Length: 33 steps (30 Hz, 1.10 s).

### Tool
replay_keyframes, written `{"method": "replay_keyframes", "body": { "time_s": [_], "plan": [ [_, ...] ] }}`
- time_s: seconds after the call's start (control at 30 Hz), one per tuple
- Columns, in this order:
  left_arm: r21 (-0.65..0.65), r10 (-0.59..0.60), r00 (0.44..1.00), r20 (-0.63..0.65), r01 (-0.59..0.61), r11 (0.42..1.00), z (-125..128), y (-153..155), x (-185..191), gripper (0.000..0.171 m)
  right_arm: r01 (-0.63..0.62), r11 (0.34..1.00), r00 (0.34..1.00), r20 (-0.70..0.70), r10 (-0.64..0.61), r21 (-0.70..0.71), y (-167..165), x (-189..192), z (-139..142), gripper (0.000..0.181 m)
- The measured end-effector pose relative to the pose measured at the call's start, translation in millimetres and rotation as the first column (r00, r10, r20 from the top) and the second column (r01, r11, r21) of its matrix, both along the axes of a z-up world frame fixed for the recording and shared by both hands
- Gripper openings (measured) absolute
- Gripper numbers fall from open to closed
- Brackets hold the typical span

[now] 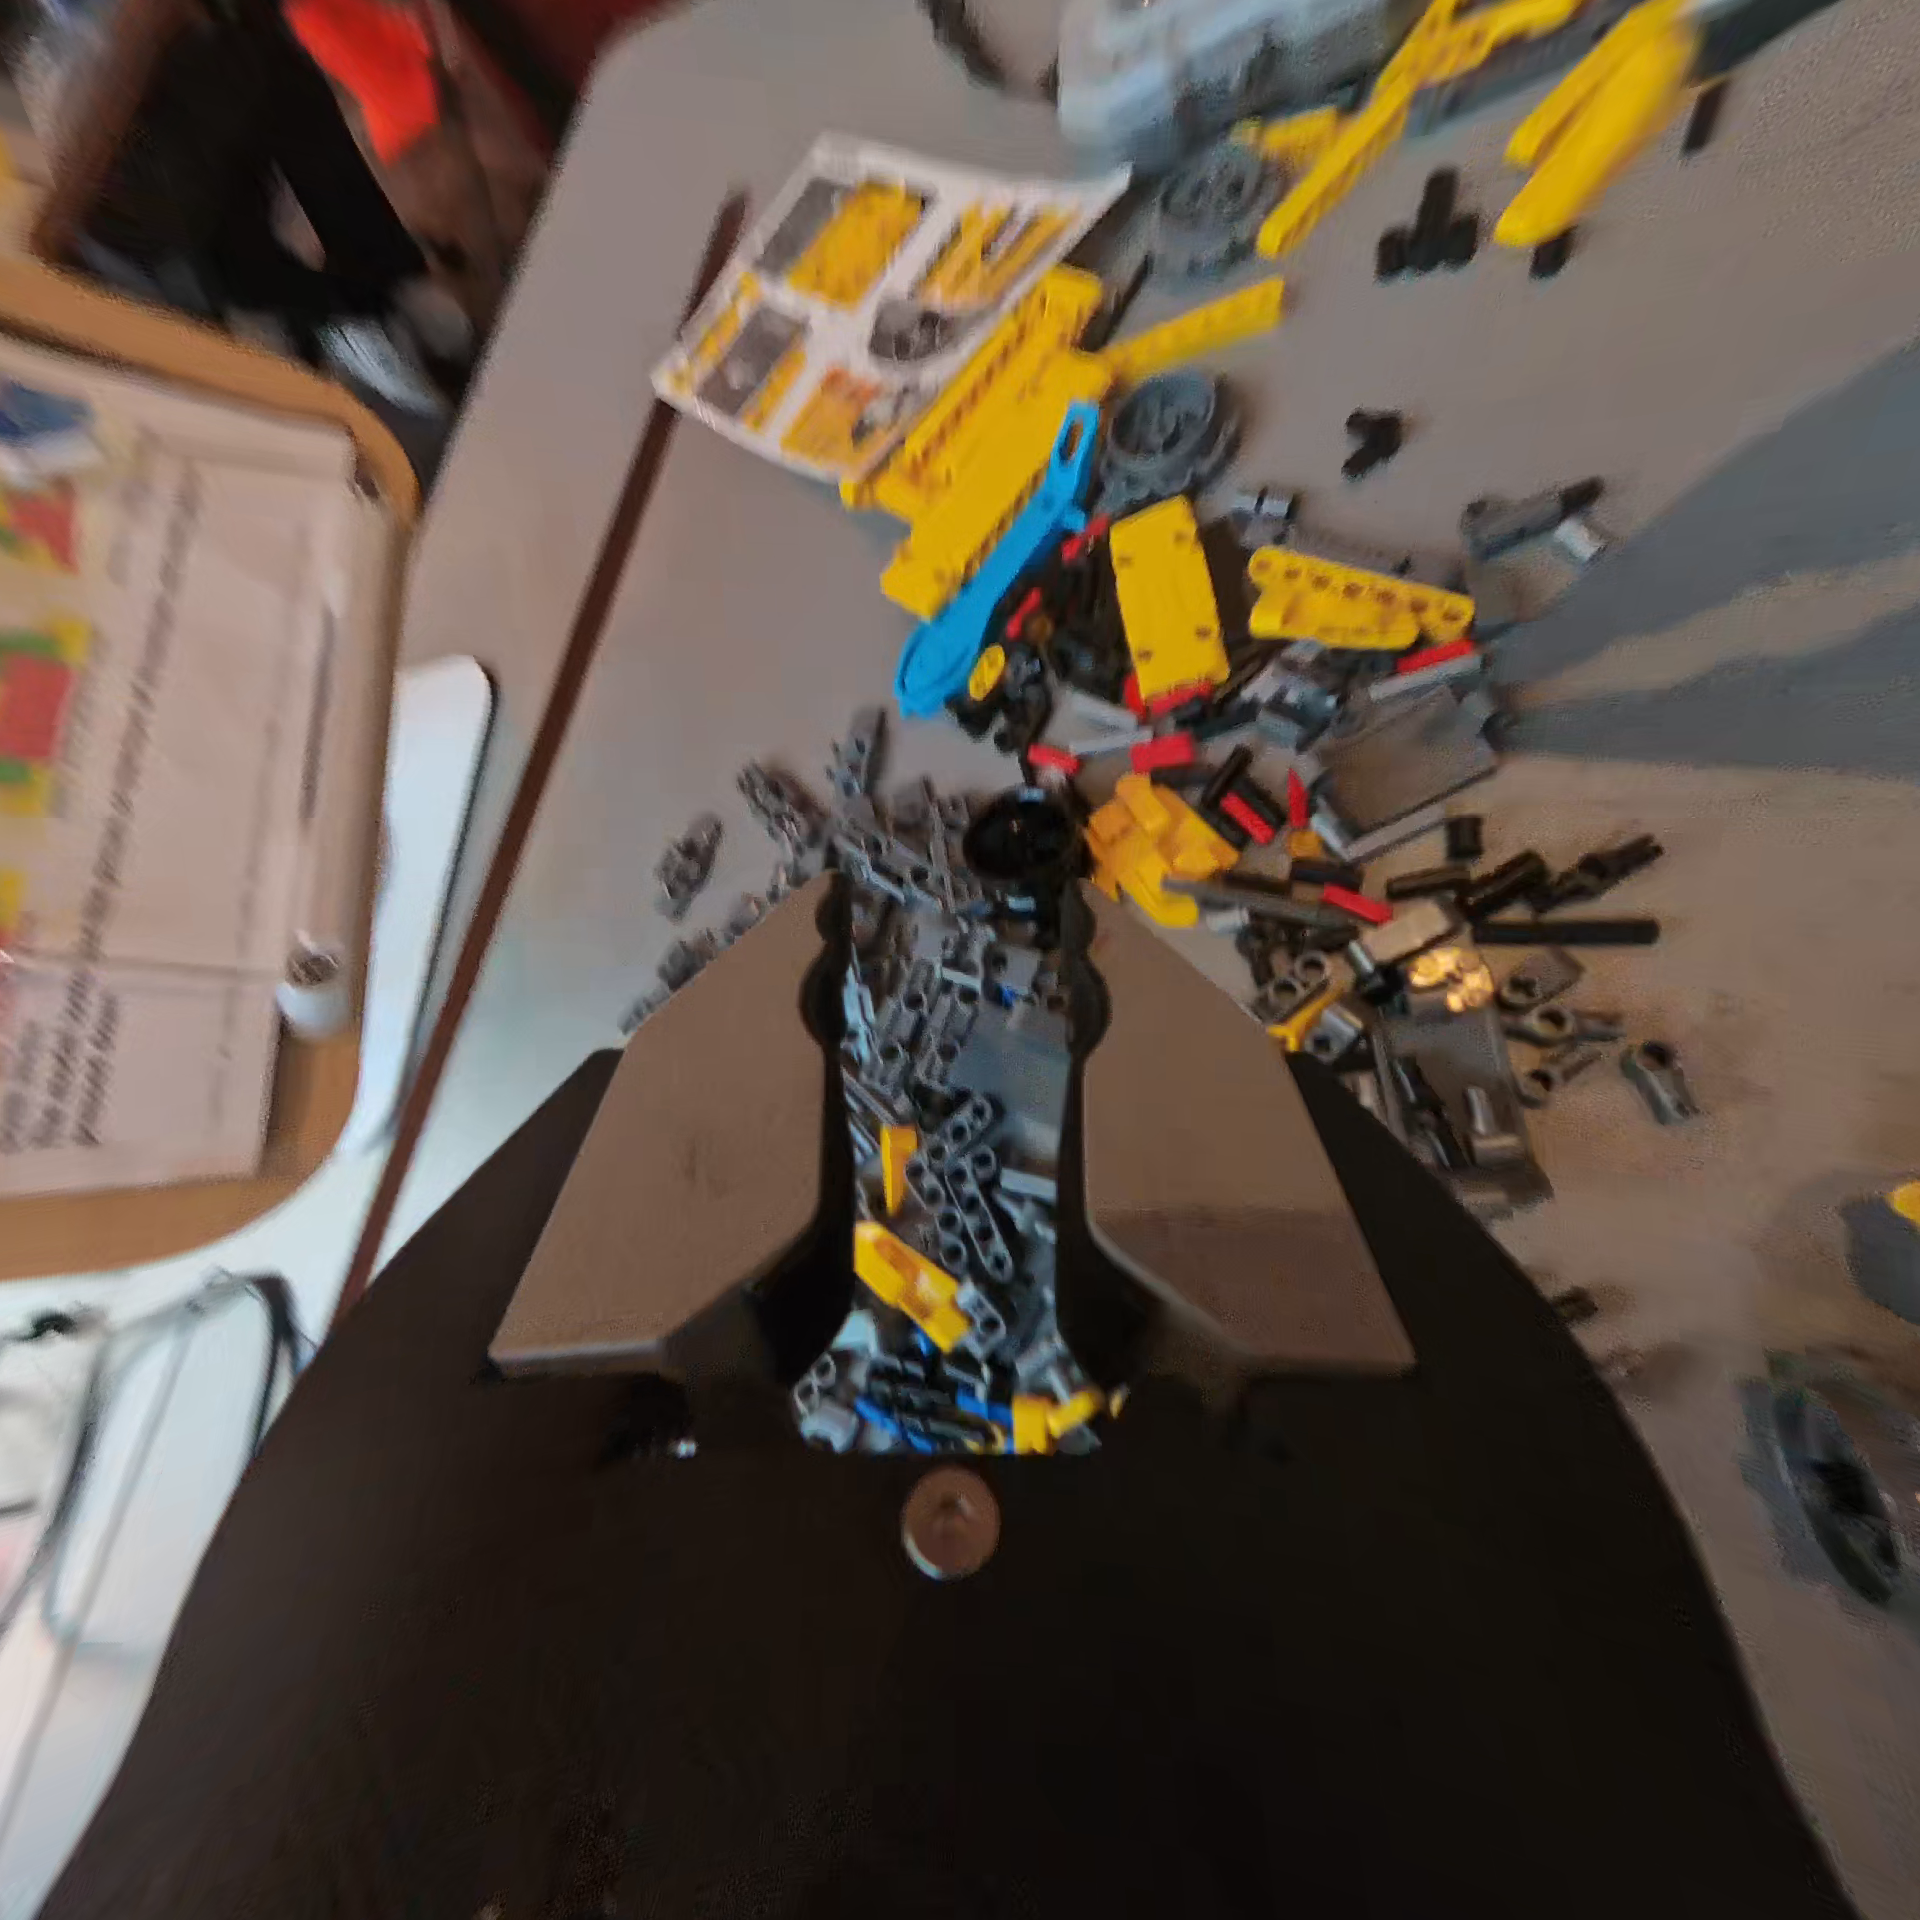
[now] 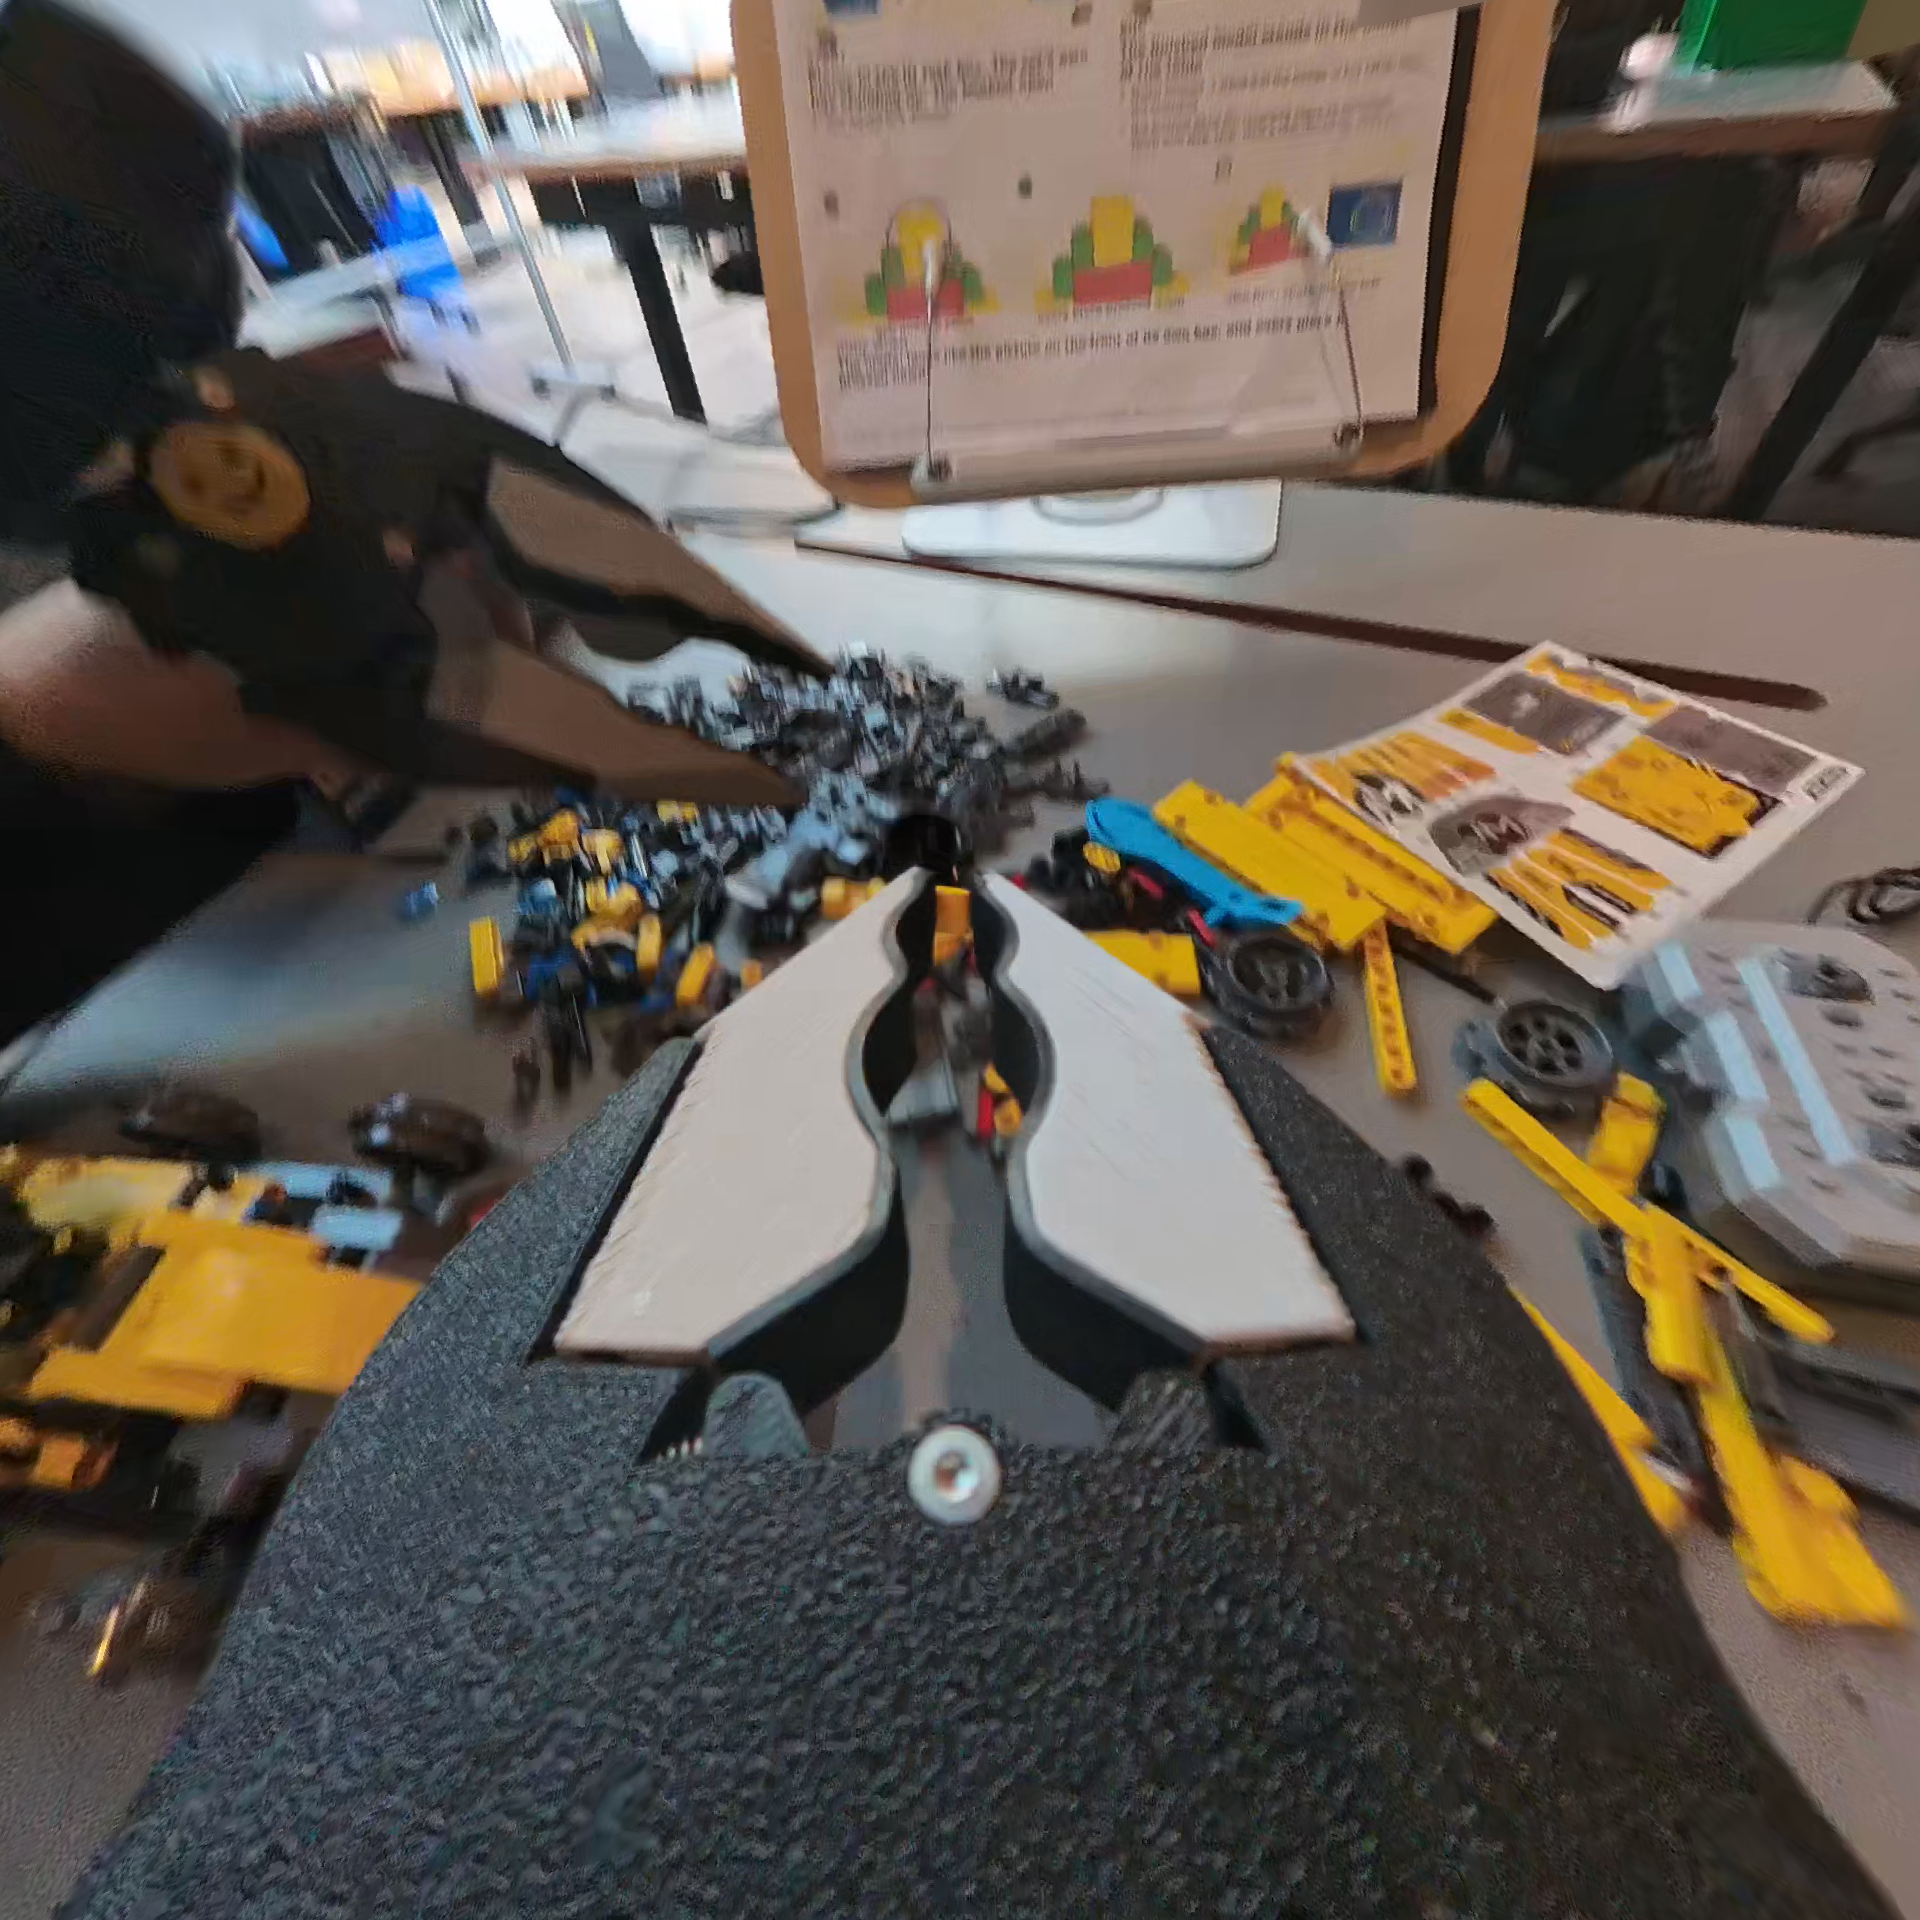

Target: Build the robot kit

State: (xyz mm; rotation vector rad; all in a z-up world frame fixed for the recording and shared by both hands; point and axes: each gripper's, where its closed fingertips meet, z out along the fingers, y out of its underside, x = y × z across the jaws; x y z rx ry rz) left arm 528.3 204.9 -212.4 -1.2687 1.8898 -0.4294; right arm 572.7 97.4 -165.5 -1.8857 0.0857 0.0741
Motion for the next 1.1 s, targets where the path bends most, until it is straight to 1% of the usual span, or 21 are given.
{"method": "replay_keyframes", "body": {
  "time_s": [0.07,0.1,0.17,0.23,0.3,0.33,0.37,0.4,0.47,0.53,0.57,0.63,0.73,0.83,0.97,1.1],
  "plan": [
    [-0.101,0.044,0.992,-0.116,-0.056,0.993,-11,5,-11,0.042,-0.001,0.980,0.998,0.062,0.014,-0.200,-36,6,-15,0.006],
    [-0.131,0.054,0.988,-0.144,-0.073,0.989,-11,6,-15,0.040,-0.005,0.957,0.997,0.068,0.026,-0.289,-55,7,-23,0.006],
    [-0.143,0.068,0.989,-0.132,-0.087,0.986,-2,6,-18,0.041,-0.041,0.916,0.997,0.049,0.066,-0.398,-87,0,-32,0.006],
    [-0.134,0.078,0.992,-0.096,-0.091,0.987,10,2,-18,0.040,-0.069,0.888,0.995,0.030,0.092,-0.456,-108,-11,-43,0.006],
    [-0.122,0.094,0.994,-0.060,-0.101,0.987,23,-4,-16,0.038,-0.053,0.856,0.994,0.054,0.094,-0.515,-120,-15,-59,0.006],
    [-0.117,0.096,0.994,-0.044,-0.101,0.988,29,-8,-16,0.035,-0.033,0.843,0.994,0.072,0.085,-0.537,-124,-14,-68,0.006],
    [-0.113,0.098,0.995,-0.027,-0.101,0.989,35,-13,-15,0.027,-0.027,0.836,0.994,0.073,0.080,-0.549,-126,-15,-76,0.006],
    [-0.105,0.100,0.995,-0.010,-0.101,0.989,41,-18,-14,0.025,-0.033,0.833,0.995,0.058,0.078,-0.552,-127,-17,-82,0.006],
    [-0.093,0.121,0.992,0.046,-0.117,0.989,54,-28,-10,0.026,-0.023,0.826,0.997,0.050,0.061,-0.563,-127,-17,-95,0.006],
    [-0.099,0.132,0.984,0.119,-0.120,0.988,65,-42,-2,0.027,0.010,0.796,0.996,0.080,0.048,-0.605,-131,-11,-109,0.006],
    [-0.104,0.134,0.980,0.146,-0.120,0.987,68,-50,3,0.028,0.006,0.782,0.996,0.077,0.054,-0.623,-132,-12,-115,0.007],
    [-0.068,0.111,0.985,0.136,-0.102,0.992,63,-68,8,0.029,0.015,0.771,0.995,0.084,0.051,-0.637,-132,-14,-119,0.007],
    [0.017,0.094,0.988,0.123,-0.097,0.995,60,-77,9,0.030,0.053,0.780,0.992,0.124,0.032,-0.624,-130,-15,-112,0.007],
    [0.009,0.074,0.989,0.125,-0.076,0.997,65,-86,7,0.031,0.080,0.807,0.992,0.127,-0.006,-0.584,-127,-16,-100,0.007],
    [0.018,0.068,0.982,0.178,-0.072,0.997,86,-88,0,0.032,0.143,0.849,0.984,0.162,-0.069,-0.508,-125,-13,-85,0.007],
    [-0.009,0.081,0.961,0.264,-0.081,0.997,116,-88,-9,0.033,0.161,0.906,0.984,0.138,-0.115,-0.392,-118,-16,-69,0.007]
  ]
}}
